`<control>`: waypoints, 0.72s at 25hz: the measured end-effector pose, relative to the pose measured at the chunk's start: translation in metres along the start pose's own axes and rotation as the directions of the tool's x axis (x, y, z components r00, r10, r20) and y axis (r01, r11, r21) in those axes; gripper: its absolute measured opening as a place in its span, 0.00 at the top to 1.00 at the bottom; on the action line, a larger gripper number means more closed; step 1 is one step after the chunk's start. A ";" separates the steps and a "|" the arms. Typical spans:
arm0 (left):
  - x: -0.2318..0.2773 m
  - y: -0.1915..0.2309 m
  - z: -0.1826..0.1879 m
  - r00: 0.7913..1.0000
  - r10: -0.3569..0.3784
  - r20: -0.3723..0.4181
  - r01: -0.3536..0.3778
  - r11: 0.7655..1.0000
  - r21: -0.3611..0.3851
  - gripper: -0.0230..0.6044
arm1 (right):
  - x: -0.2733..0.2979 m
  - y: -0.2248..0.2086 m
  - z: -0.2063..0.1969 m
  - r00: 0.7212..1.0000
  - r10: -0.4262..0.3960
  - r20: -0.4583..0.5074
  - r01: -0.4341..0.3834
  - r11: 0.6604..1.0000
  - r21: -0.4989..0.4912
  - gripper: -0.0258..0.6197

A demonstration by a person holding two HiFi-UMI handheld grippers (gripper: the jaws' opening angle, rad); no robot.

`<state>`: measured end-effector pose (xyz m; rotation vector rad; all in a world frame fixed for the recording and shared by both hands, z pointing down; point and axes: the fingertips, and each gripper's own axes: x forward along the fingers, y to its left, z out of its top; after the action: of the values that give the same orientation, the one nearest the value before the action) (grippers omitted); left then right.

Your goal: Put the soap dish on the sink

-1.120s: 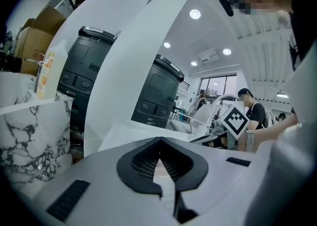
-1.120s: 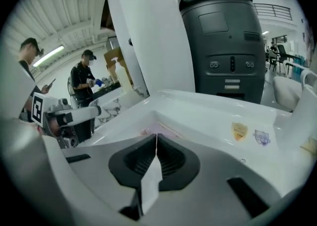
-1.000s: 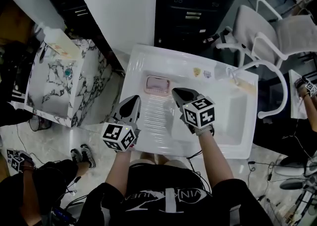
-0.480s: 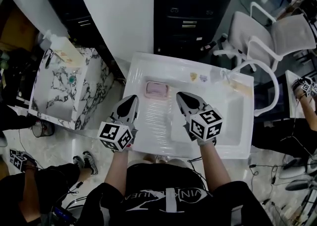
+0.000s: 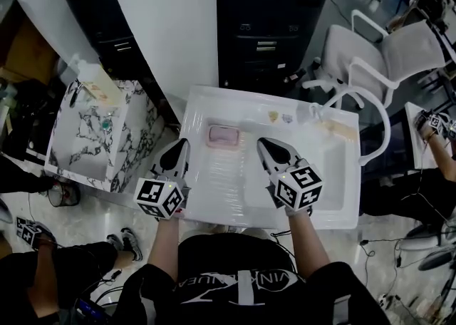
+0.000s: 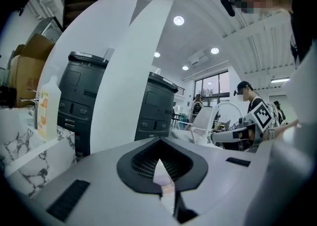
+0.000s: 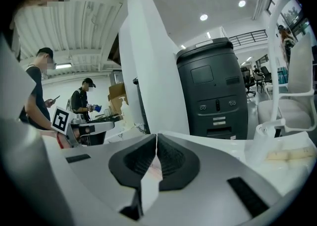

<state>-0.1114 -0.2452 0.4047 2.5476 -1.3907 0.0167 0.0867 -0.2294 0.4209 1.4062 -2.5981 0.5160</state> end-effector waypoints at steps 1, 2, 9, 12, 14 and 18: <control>-0.001 0.000 0.003 1.000 0.002 0.005 -0.002 1.000 0.005 0.94 | -0.002 0.000 0.002 1.000 -0.003 0.007 0.003 1.000 -0.004 0.92; -0.002 0.000 0.006 1.000 0.003 0.011 -0.003 1.000 0.011 0.94 | -0.004 0.000 0.004 1.000 -0.007 0.014 0.007 1.000 -0.010 0.92; -0.007 0.003 0.025 0.999 0.022 0.045 -0.024 0.999 0.041 0.94 | -0.014 -0.003 0.022 0.997 -0.033 0.064 0.035 0.999 -0.037 0.92; -0.009 0.003 0.029 0.998 0.026 0.054 -0.029 0.998 0.047 0.94 | -0.019 -0.005 0.028 0.996 -0.042 0.083 0.045 0.998 -0.037 0.92; -0.010 0.002 0.032 0.998 0.026 0.059 -0.029 0.998 0.053 0.94 | -0.021 -0.007 0.031 0.995 -0.047 0.094 0.051 0.998 -0.038 0.92; -0.011 0.001 0.040 0.997 0.030 0.073 -0.034 0.997 0.064 0.94 | -0.024 -0.009 0.038 0.992 -0.050 0.112 0.055 0.998 -0.040 0.92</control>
<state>-0.1224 -0.2454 0.3648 2.6022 -1.4804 -0.0247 0.1086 -0.2289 0.3806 1.5266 -2.6310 0.3833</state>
